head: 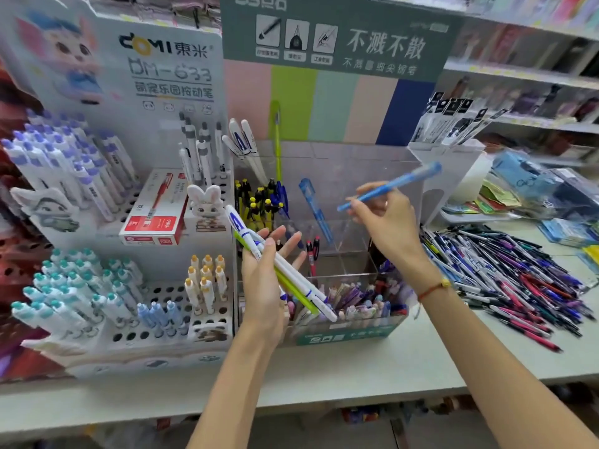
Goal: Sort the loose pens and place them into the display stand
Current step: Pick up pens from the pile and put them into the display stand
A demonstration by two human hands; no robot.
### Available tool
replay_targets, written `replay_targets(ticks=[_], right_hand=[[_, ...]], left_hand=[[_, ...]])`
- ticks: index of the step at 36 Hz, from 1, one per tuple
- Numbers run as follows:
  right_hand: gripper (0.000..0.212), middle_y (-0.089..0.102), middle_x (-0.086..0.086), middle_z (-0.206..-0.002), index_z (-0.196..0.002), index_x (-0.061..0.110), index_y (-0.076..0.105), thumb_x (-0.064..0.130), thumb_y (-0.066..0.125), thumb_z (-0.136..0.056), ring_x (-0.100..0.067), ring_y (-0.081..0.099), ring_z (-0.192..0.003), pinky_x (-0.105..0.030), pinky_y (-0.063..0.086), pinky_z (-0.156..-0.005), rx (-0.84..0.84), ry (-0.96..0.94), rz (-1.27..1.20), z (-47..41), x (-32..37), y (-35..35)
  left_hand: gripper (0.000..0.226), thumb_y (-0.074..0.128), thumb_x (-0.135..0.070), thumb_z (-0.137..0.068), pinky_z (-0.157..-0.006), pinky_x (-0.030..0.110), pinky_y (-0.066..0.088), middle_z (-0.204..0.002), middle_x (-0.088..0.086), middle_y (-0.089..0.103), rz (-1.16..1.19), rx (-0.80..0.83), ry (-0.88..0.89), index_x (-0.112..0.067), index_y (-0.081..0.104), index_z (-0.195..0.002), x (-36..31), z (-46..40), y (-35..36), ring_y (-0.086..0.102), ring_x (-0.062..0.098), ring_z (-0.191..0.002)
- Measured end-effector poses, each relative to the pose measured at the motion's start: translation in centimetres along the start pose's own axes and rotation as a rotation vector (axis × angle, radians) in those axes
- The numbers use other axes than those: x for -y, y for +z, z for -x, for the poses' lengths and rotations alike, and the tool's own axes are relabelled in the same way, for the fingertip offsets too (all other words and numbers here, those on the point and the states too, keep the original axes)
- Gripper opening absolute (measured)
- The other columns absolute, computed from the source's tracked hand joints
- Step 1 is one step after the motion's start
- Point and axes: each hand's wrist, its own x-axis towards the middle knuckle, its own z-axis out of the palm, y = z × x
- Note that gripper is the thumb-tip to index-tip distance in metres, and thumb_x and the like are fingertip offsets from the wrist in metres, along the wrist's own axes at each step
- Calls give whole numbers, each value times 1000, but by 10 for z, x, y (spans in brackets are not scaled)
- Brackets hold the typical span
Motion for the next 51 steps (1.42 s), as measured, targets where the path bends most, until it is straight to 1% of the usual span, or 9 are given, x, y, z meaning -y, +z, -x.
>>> replay_targets(ticks=[4, 10, 13, 21, 27, 34, 40, 45, 51], right_hand=[[13, 72, -6, -99, -100, 14, 69, 21, 67, -89, -18, 67, -97, -34, 53, -88, 55, 10, 313, -32, -12, 12], [24, 69, -2, -102, -113, 20, 68, 29, 62, -91, -21, 62, -93, -29, 46, -72, 279, -78, 650, -37, -17, 20], [24, 66, 0, -96, -110, 20, 69, 31, 63, -89, -16, 59, -89, -24, 37, -70, 286, -78, 567, -37, -14, 17], [41, 64, 2, -108, -120, 21, 62, 39, 71, -83, -13, 58, -93, -32, 48, -81, 340, -146, 443, -38, -10, 19], [17, 63, 6, -89, -100, 20, 62, 33, 65, -89, -9, 57, -77, -29, 51, -72, 62, -203, 343, -6, 1, 25], [34, 69, -16, -101, -101, 27, 73, 53, 55, -90, -17, 61, -86, -40, 52, -82, 877, 262, 175, 49, -5, 3], [28, 75, -6, -95, -109, 22, 74, 37, 65, -86, -15, 67, -85, -28, 53, -83, 681, 276, 21, 57, -16, -7], [25, 75, -1, -89, -110, 16, 72, 26, 61, -91, -8, 69, -84, -17, 53, -77, 533, 328, -148, 60, -18, -22], [23, 74, -5, -90, -110, 15, 73, 21, 63, -90, -6, 61, -75, -15, 49, -73, 638, 375, -104, 75, -22, -39]], left_hand=[[19, 37, -10, -103, -90, 40, 55, -120, 5, 63, -63, 62, -43, -12, 45, -120, 2, 3, -1, 69, 17, -100], [20, 41, -12, -101, -85, 38, 56, -108, 1, 66, -72, 103, -110, -14, 51, -118, 5, 3, -5, 70, 14, -96], [15, 45, -13, -100, -67, 30, 60, -89, -4, 66, -26, 92, -166, -16, 56, -110, 5, 3, -6, 71, 9, -81], [20, 45, -13, -99, -76, 34, 59, -95, 0, 66, 75, 74, -225, -15, 57, -116, 10, 4, -6, 71, 12, -86], [21, 41, -12, -100, -94, 39, 52, -107, 4, 70, 182, 114, -221, -10, 52, -118, 7, 5, -5, 66, 24, -107], [30, 33, -17, -103, -98, 33, 49, -131, 4, 60, 150, 129, -86, -10, 38, -132, 7, 6, -2, 61, 18, -116], [34, 34, -18, -103, -96, 45, 50, -131, 0, 61, 36, 120, -60, -16, 37, -137, 10, 8, 1, 64, 20, -111], [31, 33, -18, -104, -81, 32, 58, -125, 3, 65, 92, 22, -35, -16, 41, -134, 11, 8, 0, 66, 18, -107], [24, 31, -18, -105, -99, 42, 48, -128, 1, 61, 171, -46, -26, -19, 41, -127, 6, 8, 1, 64, 19, -112]])
